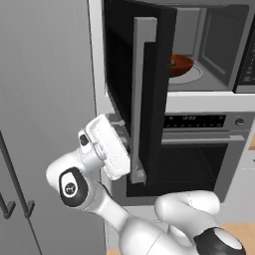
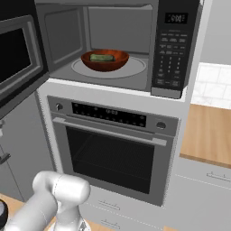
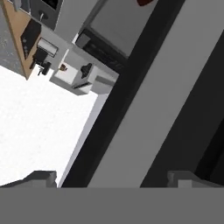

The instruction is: Pick the cucumber from the sink and place it in the bowl. Then pick the bowl and place it in the microwave. Then close the microwave door and press the start button.

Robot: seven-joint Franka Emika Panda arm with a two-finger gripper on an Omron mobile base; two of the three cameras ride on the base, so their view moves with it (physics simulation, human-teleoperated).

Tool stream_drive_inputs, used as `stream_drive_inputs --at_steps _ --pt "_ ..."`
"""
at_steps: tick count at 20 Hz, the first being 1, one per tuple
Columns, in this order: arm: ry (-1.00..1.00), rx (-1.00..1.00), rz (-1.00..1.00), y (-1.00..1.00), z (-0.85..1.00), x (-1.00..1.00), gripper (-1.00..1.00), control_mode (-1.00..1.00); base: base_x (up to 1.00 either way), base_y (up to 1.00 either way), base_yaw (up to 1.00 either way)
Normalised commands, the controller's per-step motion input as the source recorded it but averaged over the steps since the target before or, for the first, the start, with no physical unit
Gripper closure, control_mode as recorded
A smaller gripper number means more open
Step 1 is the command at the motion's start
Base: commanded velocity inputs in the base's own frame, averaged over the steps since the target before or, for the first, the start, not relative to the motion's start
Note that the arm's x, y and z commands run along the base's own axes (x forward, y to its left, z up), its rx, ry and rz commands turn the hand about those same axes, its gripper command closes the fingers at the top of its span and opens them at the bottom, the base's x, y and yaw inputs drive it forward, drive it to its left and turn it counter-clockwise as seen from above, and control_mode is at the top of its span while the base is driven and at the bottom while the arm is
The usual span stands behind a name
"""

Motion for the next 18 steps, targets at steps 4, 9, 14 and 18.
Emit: stream_drive_inputs --at_steps 4,9,14,18 --pt "-0.11 0.12 0.09 -1.00 0.13 -0.13 -1.00 -1.00 0.00 0.00 0.00" --pt "-0.08 0.11 0.18 -1.00 0.13 -0.01 -1.00 -1.00 0.00 0.00 0.00" --pt "0.00 0.08 0.29 -0.96 0.10 0.00 -1.00 -1.00 0.00 0.00 0.00" --pt "0.00 0.08 0.30 -0.91 0.14 0.14 -1.00 -1.00 0.00 0.00 0.00"
